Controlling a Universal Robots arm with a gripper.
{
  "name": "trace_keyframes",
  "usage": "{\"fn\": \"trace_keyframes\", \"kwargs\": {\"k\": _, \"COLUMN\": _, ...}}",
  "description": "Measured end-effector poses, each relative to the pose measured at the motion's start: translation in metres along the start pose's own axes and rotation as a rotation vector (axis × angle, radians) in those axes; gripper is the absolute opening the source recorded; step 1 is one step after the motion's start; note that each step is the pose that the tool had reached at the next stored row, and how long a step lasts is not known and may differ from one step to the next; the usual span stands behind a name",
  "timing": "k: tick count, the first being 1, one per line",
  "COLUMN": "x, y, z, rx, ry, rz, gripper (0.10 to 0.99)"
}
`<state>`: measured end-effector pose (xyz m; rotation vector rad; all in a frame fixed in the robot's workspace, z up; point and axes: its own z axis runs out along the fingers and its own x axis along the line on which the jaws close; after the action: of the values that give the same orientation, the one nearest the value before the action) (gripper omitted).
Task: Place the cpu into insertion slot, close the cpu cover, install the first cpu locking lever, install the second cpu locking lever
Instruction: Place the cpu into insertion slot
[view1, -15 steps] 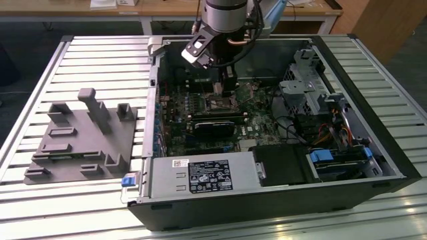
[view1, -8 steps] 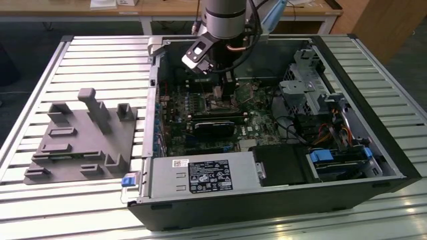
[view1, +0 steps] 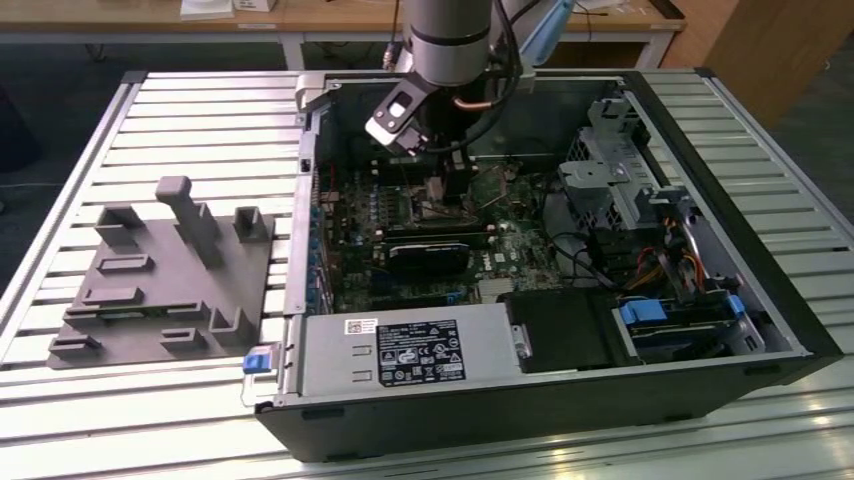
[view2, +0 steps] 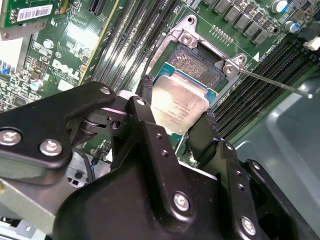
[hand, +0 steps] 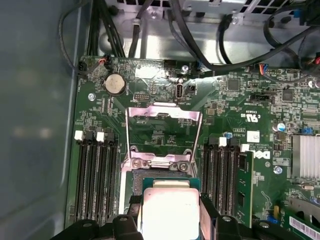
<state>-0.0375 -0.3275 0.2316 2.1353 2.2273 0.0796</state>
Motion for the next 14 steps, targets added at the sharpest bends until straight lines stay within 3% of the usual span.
{"fn": "trace_keyframes", "kwargs": {"k": 14, "x": 0.0007, "y": -0.0006, "z": 0.0077, "rx": 0.0, "ry": 0.0, "rz": -0.001, "gripper": 0.537}}
